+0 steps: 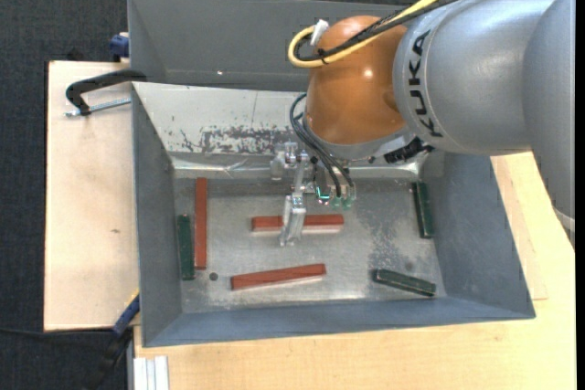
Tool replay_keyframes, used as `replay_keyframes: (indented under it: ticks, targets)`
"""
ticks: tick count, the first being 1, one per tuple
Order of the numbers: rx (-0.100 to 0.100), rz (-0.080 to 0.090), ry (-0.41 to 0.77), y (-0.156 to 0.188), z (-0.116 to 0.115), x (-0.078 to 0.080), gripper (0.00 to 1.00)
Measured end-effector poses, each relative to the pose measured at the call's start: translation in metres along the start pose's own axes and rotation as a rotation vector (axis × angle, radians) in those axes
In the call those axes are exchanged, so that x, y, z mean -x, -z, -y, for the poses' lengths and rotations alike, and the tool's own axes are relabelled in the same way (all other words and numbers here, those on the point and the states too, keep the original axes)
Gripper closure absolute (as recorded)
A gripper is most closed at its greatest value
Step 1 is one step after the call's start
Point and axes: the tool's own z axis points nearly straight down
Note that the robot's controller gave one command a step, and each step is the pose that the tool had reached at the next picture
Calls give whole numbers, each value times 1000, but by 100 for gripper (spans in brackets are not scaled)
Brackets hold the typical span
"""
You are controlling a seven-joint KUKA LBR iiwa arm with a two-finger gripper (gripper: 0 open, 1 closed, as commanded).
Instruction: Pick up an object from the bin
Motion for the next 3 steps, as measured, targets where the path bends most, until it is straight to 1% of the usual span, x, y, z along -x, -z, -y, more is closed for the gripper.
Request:
replay_keyframes:
  ticks: [1, 2, 3]
  targets:
    - [0, -1, -67, -89, 10, -20, 100]
    - [0, -1, -67, -89, 10, -20, 100]
    - [0, -2, 32, -89, 16, -24, 100]
